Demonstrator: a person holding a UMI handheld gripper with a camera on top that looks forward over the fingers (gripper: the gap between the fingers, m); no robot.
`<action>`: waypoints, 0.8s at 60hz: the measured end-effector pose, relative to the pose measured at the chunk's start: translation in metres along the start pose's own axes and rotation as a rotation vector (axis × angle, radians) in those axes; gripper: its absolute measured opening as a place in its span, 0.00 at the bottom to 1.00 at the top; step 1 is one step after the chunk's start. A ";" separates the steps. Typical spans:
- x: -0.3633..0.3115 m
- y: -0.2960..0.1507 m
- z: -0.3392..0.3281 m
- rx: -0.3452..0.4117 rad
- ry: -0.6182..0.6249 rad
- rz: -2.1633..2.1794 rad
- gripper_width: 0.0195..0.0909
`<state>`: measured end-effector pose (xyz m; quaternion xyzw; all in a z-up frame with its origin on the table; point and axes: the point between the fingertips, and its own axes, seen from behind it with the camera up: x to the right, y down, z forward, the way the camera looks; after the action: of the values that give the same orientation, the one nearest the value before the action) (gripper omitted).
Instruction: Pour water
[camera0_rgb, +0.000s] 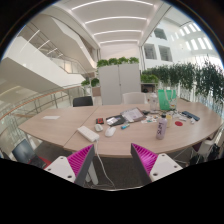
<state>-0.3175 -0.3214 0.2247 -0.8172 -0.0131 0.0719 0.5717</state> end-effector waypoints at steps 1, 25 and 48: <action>0.002 0.000 0.001 0.001 0.002 -0.004 0.84; 0.124 0.011 0.059 0.081 0.185 -0.028 0.84; 0.322 0.021 0.287 0.098 0.291 0.001 0.84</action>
<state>-0.0383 -0.0278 0.0758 -0.7901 0.0737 -0.0465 0.6068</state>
